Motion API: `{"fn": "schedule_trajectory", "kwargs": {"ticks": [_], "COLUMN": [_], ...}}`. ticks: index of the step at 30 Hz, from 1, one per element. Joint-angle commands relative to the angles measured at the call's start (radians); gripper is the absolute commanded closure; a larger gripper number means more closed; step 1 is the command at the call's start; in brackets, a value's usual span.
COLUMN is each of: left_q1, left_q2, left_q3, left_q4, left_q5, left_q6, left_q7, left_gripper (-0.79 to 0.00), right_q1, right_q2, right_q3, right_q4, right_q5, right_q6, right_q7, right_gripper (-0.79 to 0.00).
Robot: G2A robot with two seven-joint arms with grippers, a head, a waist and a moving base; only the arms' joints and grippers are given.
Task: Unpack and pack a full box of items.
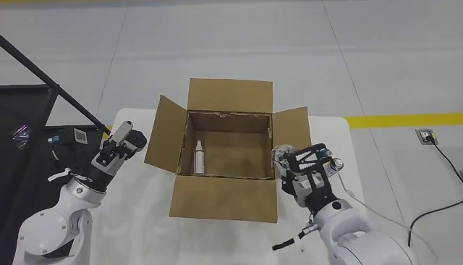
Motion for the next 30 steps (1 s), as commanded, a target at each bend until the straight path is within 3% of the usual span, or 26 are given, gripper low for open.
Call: {"fn": "schedule_trajectory", "kwargs": {"ticks": [1,9,13,19,26,30], "left_q1": [0.000,0.000,0.000,0.000,0.000,0.000], "left_q2": [0.000,0.000,0.000,0.000,0.000,0.000], "left_q3": [0.000,0.000,0.000,0.000,0.000,0.000], "left_q4": [0.000,0.000,0.000,0.000,0.000,0.000], "left_q5": [0.000,0.000,0.000,0.000,0.000,0.000], "left_q6": [0.000,0.000,0.000,0.000,0.000,0.000], "left_q7": [0.000,0.000,0.000,0.000,0.000,0.000], "left_gripper": [-0.785,-0.785,-0.785,-0.785,-0.785,-0.785], "right_q1": [-0.067,-0.275,-0.332,-0.334,-0.234,-0.193], "right_q2": [0.003,0.010,0.014,0.022,0.032,0.033], "right_q3": [0.055,0.265,0.337,0.362,0.335,0.316], "right_q4": [0.009,0.009,0.009,0.027,0.245,0.331], "right_q5": [0.012,0.123,0.157,0.221,0.235,0.219], "right_q6": [0.021,0.088,0.104,0.067,-0.027,-0.012], "right_q7": [-0.069,-0.227,-0.147,0.000,-0.047,-0.087], "right_gripper": [0.000,0.000,0.000,0.000,0.000,0.000]}}
